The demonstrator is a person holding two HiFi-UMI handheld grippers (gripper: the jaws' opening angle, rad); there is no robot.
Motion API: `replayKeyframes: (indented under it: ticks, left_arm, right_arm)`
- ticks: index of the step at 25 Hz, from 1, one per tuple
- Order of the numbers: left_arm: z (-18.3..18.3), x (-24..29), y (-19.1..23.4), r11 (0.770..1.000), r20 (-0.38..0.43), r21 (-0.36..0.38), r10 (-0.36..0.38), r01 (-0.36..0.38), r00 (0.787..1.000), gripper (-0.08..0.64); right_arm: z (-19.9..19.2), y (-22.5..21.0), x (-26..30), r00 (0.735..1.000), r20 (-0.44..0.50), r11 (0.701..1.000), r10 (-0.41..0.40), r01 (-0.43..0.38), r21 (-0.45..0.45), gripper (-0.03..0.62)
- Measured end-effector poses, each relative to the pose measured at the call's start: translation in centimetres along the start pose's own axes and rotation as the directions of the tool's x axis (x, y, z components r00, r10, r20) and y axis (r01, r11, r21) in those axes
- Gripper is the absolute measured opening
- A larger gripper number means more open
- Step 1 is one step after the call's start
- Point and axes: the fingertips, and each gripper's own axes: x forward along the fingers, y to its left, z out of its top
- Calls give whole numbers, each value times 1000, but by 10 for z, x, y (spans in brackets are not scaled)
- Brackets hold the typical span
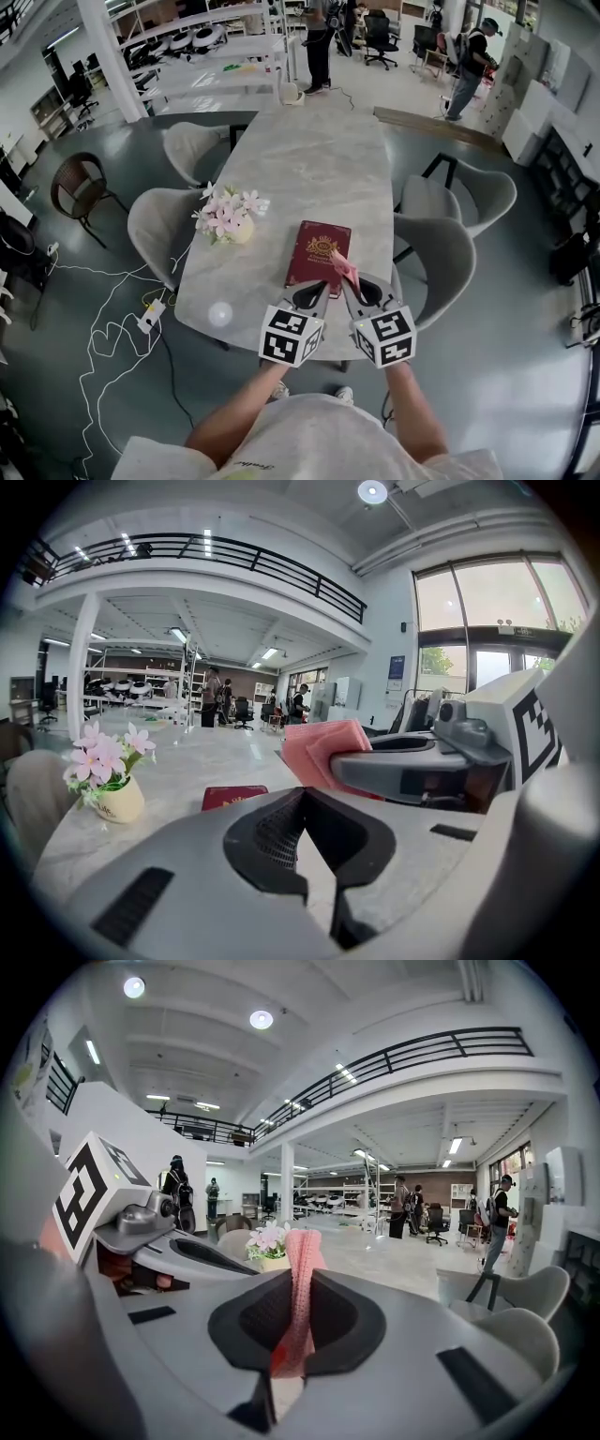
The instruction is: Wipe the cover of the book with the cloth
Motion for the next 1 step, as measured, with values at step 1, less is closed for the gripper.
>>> replayKeyframes:
  ticks: [1]
  left_arm:
    - [1, 0, 0, 1000, 1, 0, 0, 0, 1000, 8]
  right_arm:
    - [1, 0, 0, 1000, 0, 1000, -1, 1, -3, 18]
